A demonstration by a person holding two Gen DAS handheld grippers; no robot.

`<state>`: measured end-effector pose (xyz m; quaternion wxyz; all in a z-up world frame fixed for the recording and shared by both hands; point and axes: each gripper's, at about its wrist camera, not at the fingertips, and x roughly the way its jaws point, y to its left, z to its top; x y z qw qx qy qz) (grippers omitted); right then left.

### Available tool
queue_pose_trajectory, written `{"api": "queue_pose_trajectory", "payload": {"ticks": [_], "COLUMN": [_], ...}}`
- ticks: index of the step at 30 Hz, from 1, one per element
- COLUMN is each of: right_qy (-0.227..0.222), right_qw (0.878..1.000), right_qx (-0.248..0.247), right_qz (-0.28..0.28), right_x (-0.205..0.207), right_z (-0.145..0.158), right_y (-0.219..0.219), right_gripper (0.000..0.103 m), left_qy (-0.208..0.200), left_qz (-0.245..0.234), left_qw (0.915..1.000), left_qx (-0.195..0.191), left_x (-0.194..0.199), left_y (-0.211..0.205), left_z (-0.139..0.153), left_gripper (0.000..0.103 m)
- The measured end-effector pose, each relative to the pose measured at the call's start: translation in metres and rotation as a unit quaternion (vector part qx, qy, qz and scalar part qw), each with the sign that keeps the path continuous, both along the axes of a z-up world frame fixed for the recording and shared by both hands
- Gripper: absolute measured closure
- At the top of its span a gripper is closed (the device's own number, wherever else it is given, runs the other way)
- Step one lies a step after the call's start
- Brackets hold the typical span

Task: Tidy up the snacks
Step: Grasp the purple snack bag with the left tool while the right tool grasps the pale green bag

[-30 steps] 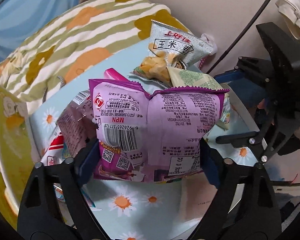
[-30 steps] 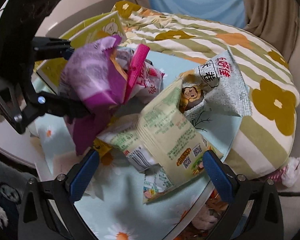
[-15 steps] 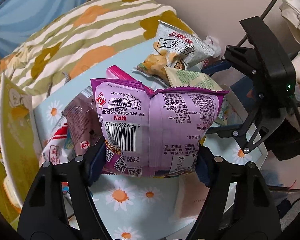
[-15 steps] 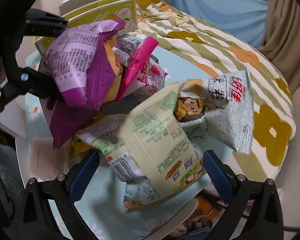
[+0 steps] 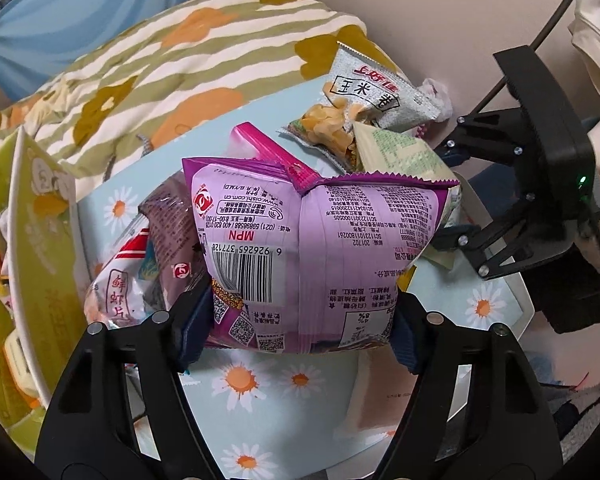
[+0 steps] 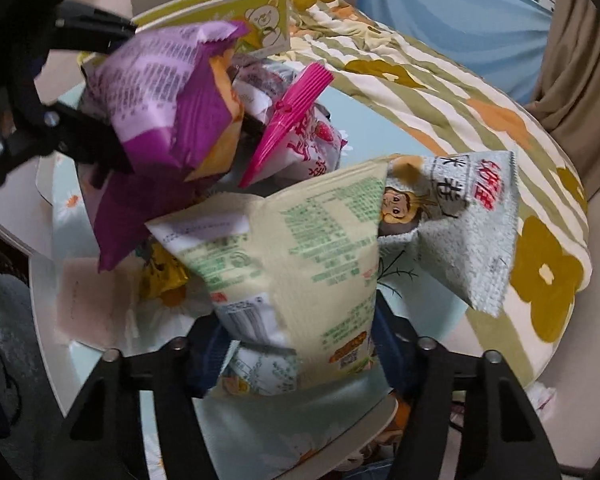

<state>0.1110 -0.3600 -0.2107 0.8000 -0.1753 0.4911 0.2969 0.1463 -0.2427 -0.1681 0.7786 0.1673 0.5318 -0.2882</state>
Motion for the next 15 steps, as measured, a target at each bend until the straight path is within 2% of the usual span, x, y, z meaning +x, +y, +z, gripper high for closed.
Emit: {"api": "queue_pose_trajectory", "payload": {"ticks": [8,15], "right_qy": [-0.011,-0.032], "right_qw": [1.000,0.998], "right_qx": [0.011,0.029], "right_qz": [-0.023,-0.050], "right_x": [-0.018,-0.036], "right_z": [0.028,0.065], "right_y": [0.000,0.003], "right_gripper": [0.051,0.051], "left_qy": [-0.020,-0.056], "left_qz": [0.006,0.029], "left_qw": [0.9996,0.9969], "left_qx": [-0.021,-0.047], "left_x": [-0.013,-0.024], "left_y": [0.012,0.033], "left_z": [0.024,0.064], "left_gripper": [0.031,0.031]}}
